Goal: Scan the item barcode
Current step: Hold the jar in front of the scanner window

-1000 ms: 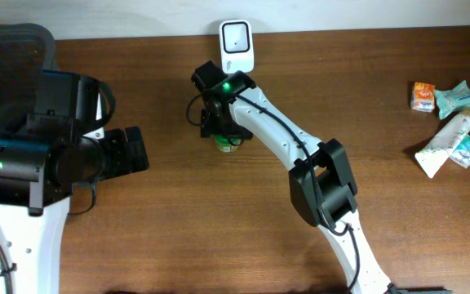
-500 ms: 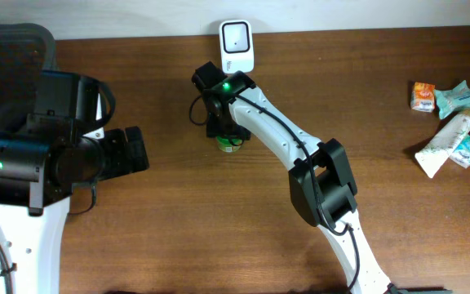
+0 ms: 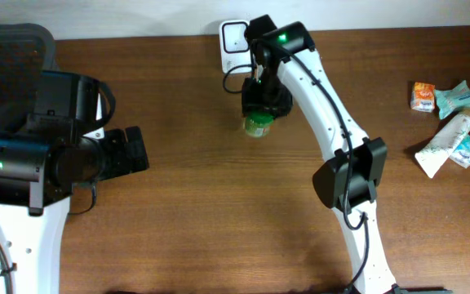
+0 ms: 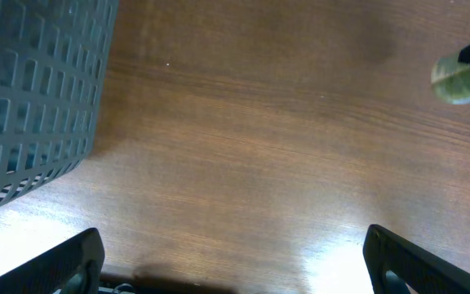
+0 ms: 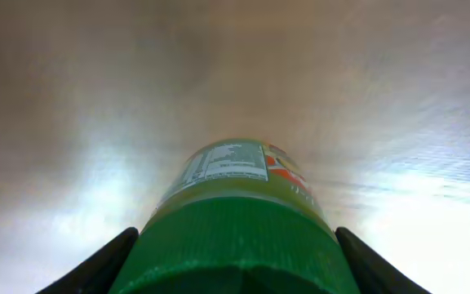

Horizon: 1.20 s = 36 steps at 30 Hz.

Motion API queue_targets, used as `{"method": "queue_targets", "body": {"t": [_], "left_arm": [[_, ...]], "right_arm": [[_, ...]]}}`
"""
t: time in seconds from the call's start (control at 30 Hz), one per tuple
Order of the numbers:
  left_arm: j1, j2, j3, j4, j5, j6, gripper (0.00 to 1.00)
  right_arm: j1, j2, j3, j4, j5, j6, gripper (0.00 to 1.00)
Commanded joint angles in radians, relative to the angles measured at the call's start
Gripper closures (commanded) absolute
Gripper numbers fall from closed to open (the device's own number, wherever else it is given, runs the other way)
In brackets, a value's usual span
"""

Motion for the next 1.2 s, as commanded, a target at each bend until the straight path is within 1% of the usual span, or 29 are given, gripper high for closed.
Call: {"method": "queue_targets", "body": {"t": [0.0, 0.03, 0.07, 0.13, 0.2, 0.27, 0.33, 0.37, 0.47, 0.93, 1.07, 1.13, 1.17], "left_arm": [[0.0, -0.011, 0.003, 0.001, -0.003, -0.01, 0.01], [0.0, -0.011, 0.004, 0.001, -0.004, -0.01, 0.01], [0.0, -0.011, 0.003, 0.001, -0.004, -0.01, 0.01], [0.0, -0.011, 0.003, 0.001, -0.004, -0.01, 0.01], [0.0, -0.011, 0.003, 0.001, -0.004, -0.01, 0.01], [0.0, -0.011, 0.003, 0.001, -0.004, -0.01, 0.01], [0.0, -0.011, 0.003, 0.001, -0.004, -0.01, 0.01], [0.0, -0.011, 0.004, 0.001, -0.004, -0.01, 0.01], [0.0, -0.011, 0.003, 0.001, -0.004, -0.01, 0.01], [0.0, -0.011, 0.003, 0.001, -0.003, -0.01, 0.01], [0.0, -0.011, 0.003, 0.001, -0.004, -0.01, 0.01], [0.0, -0.011, 0.003, 0.001, -0.004, -0.01, 0.01], [0.0, -0.011, 0.003, 0.001, -0.003, -0.01, 0.02]], "right_arm": [[-0.011, -0.015, 0.02, -0.005, -0.319, -0.073, 0.42], [-0.022, -0.015, 0.02, -0.001, -0.415, -0.073, 0.42], [-0.048, -0.015, 0.02, 0.015, -0.592, -0.069, 0.42], [-0.08, -0.015, 0.02, 0.035, -0.729, -0.034, 0.42], [-0.139, -0.015, 0.02, 0.043, -0.898, 0.063, 0.43], [-0.184, -0.015, 0.02, 0.046, -1.008, 0.14, 0.43], [-0.221, -0.015, 0.02, 0.062, -1.083, 0.231, 0.43], [-0.234, -0.015, 0.02, 0.078, -1.102, 0.252, 0.43], [-0.259, -0.015, 0.02, 0.092, -1.105, 0.298, 0.43], [-0.257, -0.015, 0.02, 0.159, -1.088, 0.298, 0.43], [-0.248, -0.015, 0.02, 0.187, -0.973, 0.298, 0.42], [-0.231, -0.015, 0.02, 0.303, -0.859, 0.296, 0.42], [-0.216, -0.015, 0.02, 0.383, -0.754, 0.293, 0.42]]}}
